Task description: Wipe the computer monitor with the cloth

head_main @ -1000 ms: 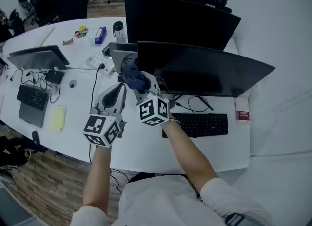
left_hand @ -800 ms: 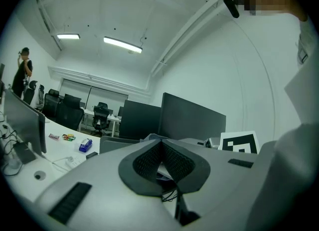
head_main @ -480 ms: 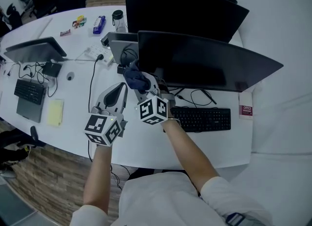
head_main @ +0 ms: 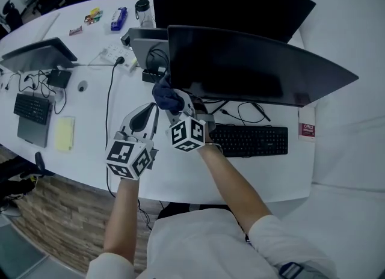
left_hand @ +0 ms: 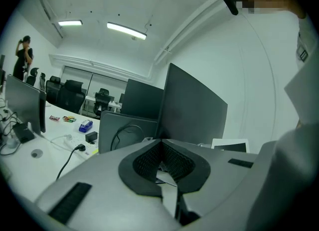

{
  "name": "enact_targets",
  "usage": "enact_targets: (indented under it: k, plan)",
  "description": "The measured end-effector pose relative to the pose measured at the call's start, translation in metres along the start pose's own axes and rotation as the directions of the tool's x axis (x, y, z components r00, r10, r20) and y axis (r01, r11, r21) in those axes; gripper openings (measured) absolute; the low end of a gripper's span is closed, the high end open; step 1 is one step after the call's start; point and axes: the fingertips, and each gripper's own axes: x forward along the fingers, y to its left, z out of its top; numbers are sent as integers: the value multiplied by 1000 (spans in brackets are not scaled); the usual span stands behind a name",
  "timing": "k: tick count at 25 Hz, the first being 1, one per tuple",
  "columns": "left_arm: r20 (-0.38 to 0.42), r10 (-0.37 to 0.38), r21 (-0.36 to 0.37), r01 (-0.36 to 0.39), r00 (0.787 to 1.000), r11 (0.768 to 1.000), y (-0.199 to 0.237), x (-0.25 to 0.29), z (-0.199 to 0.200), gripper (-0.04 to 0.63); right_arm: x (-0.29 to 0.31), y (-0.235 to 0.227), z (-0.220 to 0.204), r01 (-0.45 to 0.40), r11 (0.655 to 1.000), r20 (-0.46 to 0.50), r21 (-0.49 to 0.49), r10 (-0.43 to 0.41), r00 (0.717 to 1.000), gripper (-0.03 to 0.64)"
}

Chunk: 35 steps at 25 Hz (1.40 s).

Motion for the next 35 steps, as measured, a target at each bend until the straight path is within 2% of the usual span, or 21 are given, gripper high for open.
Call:
enact_targets:
  k: [20,25,29,35]
  plan:
    - [-78,-10,-66,5,997,998,-3,16,-52,12,25,39,-53,-66,998,-69,4,66,995,138]
    - [-91,-7,-63,2,996,998,-4,18,-58,12,23,43,-54,-85,996,-60,-14,84,995,138]
    - [-92,-4,-64,-2,996,998,-4,20,-58,12,24,54,-62,-123,990,-82,-65,118,990,138]
    - [-97,0,-65,-7,995,998,-5,22,-59,12,24,53,-77,-130,991,-111,-28,126,986,138]
